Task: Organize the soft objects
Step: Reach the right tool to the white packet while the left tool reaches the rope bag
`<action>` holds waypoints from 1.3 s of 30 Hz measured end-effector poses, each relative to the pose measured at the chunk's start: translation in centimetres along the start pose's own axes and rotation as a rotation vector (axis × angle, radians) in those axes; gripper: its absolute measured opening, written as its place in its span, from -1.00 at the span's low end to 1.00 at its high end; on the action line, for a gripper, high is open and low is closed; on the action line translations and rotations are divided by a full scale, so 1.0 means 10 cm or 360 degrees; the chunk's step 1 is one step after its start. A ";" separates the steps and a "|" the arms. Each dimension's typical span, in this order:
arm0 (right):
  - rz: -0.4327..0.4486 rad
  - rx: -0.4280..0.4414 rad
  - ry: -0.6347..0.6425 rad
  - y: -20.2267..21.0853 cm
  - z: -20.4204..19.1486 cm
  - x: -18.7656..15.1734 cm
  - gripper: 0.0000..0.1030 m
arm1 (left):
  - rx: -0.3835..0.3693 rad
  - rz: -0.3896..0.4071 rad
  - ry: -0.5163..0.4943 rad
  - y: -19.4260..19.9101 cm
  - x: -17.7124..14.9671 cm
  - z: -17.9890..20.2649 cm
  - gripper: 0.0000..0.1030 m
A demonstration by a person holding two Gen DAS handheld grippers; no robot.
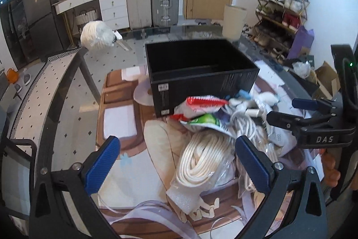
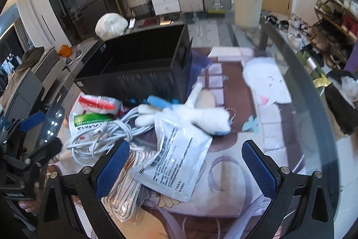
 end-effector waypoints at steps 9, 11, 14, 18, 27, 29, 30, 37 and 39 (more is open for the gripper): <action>-0.0172 0.0100 -0.0040 -0.19 -0.07 -0.18 0.51 | 0.0084 -0.0124 -0.0106 -0.20 -0.18 0.06 1.00; -0.0168 0.0093 -0.0024 -0.17 -0.10 -0.18 0.44 | 0.0101 -0.0133 -0.0131 -0.22 -0.20 0.07 1.00; -0.0168 0.0104 0.0015 -0.15 -0.15 -0.18 0.15 | 0.0022 -0.0254 -0.0164 -0.32 -0.30 0.14 0.80; -0.0167 0.0122 0.0073 -0.12 -0.21 -0.19 -0.09 | 0.0050 -0.0380 -0.0220 -0.43 -0.45 0.17 0.82; -0.0163 0.0131 0.0071 -0.13 -0.16 -0.20 -0.11 | -0.0033 -0.0359 -0.0081 -0.34 -0.55 0.10 1.00; -0.0160 0.0131 0.0073 -0.12 -0.17 -0.21 -0.11 | -0.0027 -0.0370 -0.0073 -0.31 -0.56 0.11 1.00; -0.0159 0.0131 0.0073 -0.12 -0.17 -0.21 -0.11 | -0.0035 -0.0376 -0.0077 -0.29 -0.59 0.10 1.00; -0.0159 0.0127 0.0071 -0.12 -0.16 -0.22 -0.11 | -0.0093 -0.0372 -0.0178 -0.29 -0.54 0.11 0.92; -0.0161 0.0127 0.0069 -0.12 -0.16 -0.22 -0.11 | -0.0070 -0.0263 -0.0226 -0.17 -0.44 0.15 0.94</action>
Point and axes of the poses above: each gripper's, at about its wrist camera, not at the fingertips, and y roughly against the way its jaws point, z to its right, x to its top, the point moved 9 cm from there along -y, roughly the way its jaws point, and after that the axes turned 3 degrees about z, right-handed, at the moved point
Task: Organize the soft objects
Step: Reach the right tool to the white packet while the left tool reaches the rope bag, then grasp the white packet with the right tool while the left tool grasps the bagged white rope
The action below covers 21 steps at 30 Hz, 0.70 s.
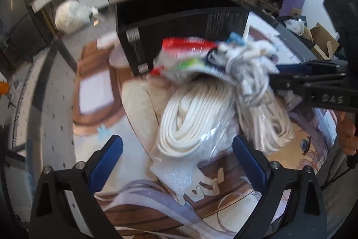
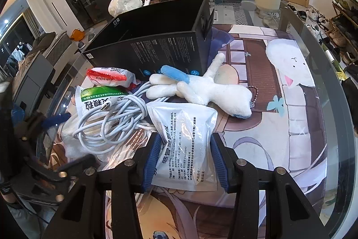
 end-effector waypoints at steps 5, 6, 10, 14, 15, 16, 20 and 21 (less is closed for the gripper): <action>0.0003 -0.0007 0.0010 0.00 0.00 0.00 -0.11 | 0.0022 0.0087 0.0002 0.15 0.16 -0.01 0.97; 0.0004 -0.0007 0.0011 0.00 0.00 0.00 -0.11 | 0.0053 0.0098 0.0007 0.17 0.20 -0.04 1.00; 0.0003 -0.0011 0.0011 -0.01 -0.01 0.00 -0.11 | 0.0125 0.0098 0.0013 0.10 0.29 -0.12 0.82; 0.0005 -0.0013 0.0014 -0.01 -0.01 0.00 -0.11 | -0.0064 -0.0043 0.0025 -0.08 0.23 -0.02 0.36; 0.0005 -0.0013 0.0017 -0.01 -0.02 0.00 -0.11 | -0.0106 -0.0065 0.0030 -0.11 0.23 0.02 0.13; 0.0005 -0.0011 0.0022 -0.01 -0.02 0.00 -0.11 | -0.0162 -0.0084 0.0035 -0.13 0.23 0.06 0.05; -0.0013 0.0030 0.0077 -0.01 -0.09 -0.03 -0.21 | -0.0239 -0.0100 0.0081 -0.13 0.26 0.10 -0.31; -0.0016 0.0044 0.0113 0.01 -0.13 -0.04 -0.24 | -0.0216 -0.0084 0.0073 -0.10 0.26 0.10 -0.34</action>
Point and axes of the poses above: each gripper's, at about its wrist camera, not at the fingertips, and y roughly against the way its jaws point, z to its right, x to its top, the point moved 9 cm from there along -y, roughly the way its jaws point, and after that the axes turned 3 degrees about z, right-handed, at the moved point
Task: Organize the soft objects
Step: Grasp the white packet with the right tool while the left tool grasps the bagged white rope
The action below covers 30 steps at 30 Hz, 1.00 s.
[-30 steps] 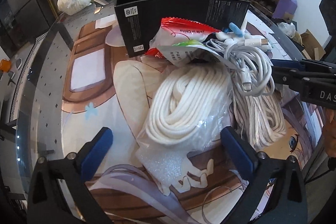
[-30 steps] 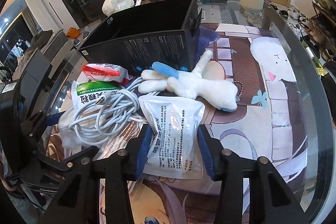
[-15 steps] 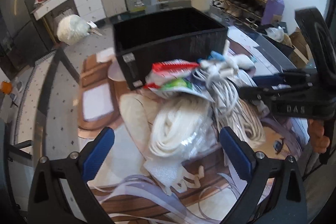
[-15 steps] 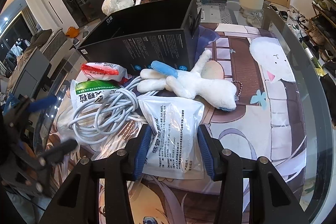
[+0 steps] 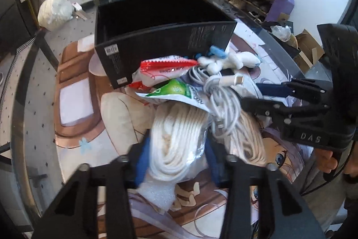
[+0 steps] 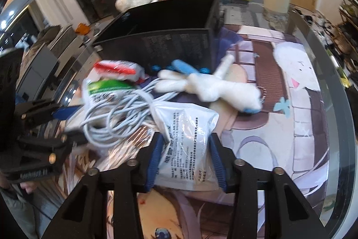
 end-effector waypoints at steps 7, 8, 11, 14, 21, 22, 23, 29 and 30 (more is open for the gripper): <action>0.0021 0.0095 0.0113 0.14 -0.17 -0.06 -0.44 | -0.0025 0.0015 -0.0032 0.18 -0.14 0.06 -0.38; 0.0024 0.0091 0.0130 0.15 -0.19 -0.07 -0.44 | -0.0025 -0.0001 -0.0044 0.17 -0.18 0.06 -0.37; 0.0009 0.0080 0.0151 0.12 -0.21 -0.09 -0.44 | -0.0030 -0.0004 -0.0009 0.12 -0.18 0.06 -0.19; 0.0009 0.0075 0.0160 0.11 -0.23 -0.08 -0.44 | -0.0038 0.0019 0.0024 0.06 -0.08 0.05 0.06; 0.0014 0.0082 0.0160 0.12 -0.23 -0.09 -0.44 | -0.0053 -0.0024 -0.0001 0.00 -0.07 0.15 -0.33; 0.0016 0.0082 0.0155 0.12 -0.22 -0.09 -0.44 | -0.0012 -0.0001 -0.0027 0.03 -0.08 0.15 -0.34; 0.0018 0.0082 0.0153 0.13 -0.22 -0.09 -0.44 | 0.0011 0.0016 -0.0052 0.06 -0.09 0.15 -0.34; 0.0076 0.0086 0.0139 0.22 -0.22 -0.04 -0.44 | 0.0013 0.0098 -0.0037 0.27 -0.13 0.10 -0.34; 0.0095 0.0078 0.0140 0.24 -0.22 -0.02 -0.44 | 0.0024 0.0137 -0.0034 0.33 -0.11 0.09 -0.34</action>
Point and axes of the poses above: each gripper's, at about its wrist camera, not at the fingertips, and y roughly against the way its jaws point, z to its right, x to its top, the point moved 9 cm from there along -y, roughly the way its jaws point, and after that the axes turned 3 degrees about z, right-handed, at the moved point
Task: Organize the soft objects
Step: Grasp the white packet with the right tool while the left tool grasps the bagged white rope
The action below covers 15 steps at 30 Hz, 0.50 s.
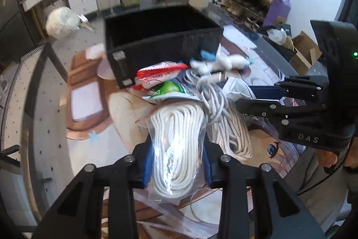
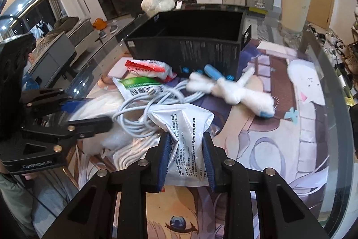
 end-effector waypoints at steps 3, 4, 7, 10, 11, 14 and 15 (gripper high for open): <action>0.0059 0.0029 0.0005 0.08 -0.04 0.05 -0.44 | 0.0006 0.0088 -0.0005 0.12 0.06 0.00 -0.34; 0.0074 0.0035 0.0008 0.09 -0.04 0.06 -0.44 | 0.0020 0.0121 -0.0019 0.16 0.08 0.01 -0.34; 0.0165 0.0054 0.0024 0.20 -0.10 0.14 -0.45 | 0.0034 0.0237 -0.0061 0.27 0.17 0.04 -0.34; 0.0266 0.0039 0.0059 0.31 -0.14 0.23 -0.45 | 0.0069 0.0413 -0.0077 0.41 0.26 0.03 -0.34; 0.0327 0.0040 0.0070 0.38 -0.16 0.27 -0.45 | 0.0098 0.0467 -0.0081 0.45 0.29 0.02 -0.34; 0.0458 0.0022 0.0105 0.53 -0.20 0.35 -0.45 | 0.0191 0.0625 -0.0102 0.56 0.36 -0.02 -0.34; 0.0515 0.0012 0.0123 0.59 -0.23 0.38 -0.45 | 0.0186 0.0635 -0.0102 0.57 0.36 -0.03 -0.34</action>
Point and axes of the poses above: each gripper's, at about its wrist camera, not at the fingertips, and y roughly against the way its jaws point, z to its right, x to its top, the point moved 9 cm from there along -y, roughly the way its jaws point, and after that the axes turned 3 degrees about z, right-handed, at the moved point
